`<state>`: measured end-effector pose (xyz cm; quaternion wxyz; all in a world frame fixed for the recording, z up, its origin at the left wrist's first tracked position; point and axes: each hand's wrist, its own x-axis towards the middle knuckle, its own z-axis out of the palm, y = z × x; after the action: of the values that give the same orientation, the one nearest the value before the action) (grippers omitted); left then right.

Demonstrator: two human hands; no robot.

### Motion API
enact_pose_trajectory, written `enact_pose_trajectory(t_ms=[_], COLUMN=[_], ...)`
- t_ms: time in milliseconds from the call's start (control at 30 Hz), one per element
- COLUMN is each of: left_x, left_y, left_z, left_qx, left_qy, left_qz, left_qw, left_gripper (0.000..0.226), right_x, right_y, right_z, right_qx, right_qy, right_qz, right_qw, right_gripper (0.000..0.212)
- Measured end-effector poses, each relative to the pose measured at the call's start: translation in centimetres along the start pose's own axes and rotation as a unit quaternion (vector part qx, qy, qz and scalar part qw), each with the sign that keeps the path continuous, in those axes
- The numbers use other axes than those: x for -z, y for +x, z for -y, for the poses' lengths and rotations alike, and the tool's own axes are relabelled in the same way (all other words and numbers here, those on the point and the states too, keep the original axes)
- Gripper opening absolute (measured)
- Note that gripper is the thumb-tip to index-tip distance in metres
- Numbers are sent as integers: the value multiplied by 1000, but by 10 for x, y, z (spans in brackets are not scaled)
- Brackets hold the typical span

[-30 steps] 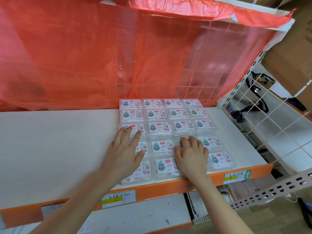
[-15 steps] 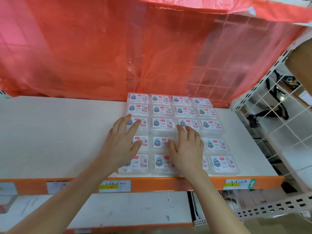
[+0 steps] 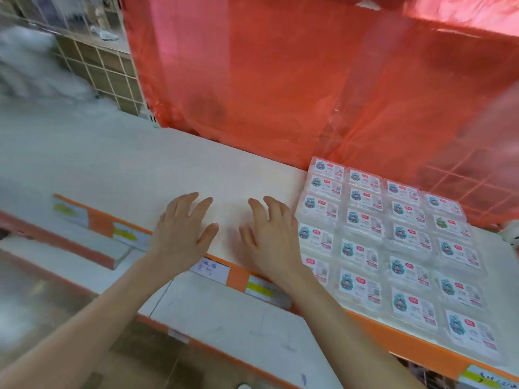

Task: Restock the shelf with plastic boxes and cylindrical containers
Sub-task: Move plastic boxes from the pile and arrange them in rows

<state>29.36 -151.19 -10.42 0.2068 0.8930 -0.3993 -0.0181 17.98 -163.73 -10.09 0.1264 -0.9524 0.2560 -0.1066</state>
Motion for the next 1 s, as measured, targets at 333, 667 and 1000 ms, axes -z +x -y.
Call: enact_pose_trajectory(t_ms=[333,667,1000], left_x=[57,118,127], left_y=[-30,-65,-68], left_z=[135,270,345], left_qx=[41,55,97], left_qy=[-7,-1,-11], left_qz=[-12,-26,-46], left_qw=[999,998,994], left_gripper=[55,56,52], right_x=[-46,-98,-128], right_y=[36,64,97], right_z=[129,288,360], right_qx=[44,81,128], right_qy=[-31,-14,-14], right_qz=[19,19,53], right_qw=[998,996,990], right_gripper=[51,47,48])
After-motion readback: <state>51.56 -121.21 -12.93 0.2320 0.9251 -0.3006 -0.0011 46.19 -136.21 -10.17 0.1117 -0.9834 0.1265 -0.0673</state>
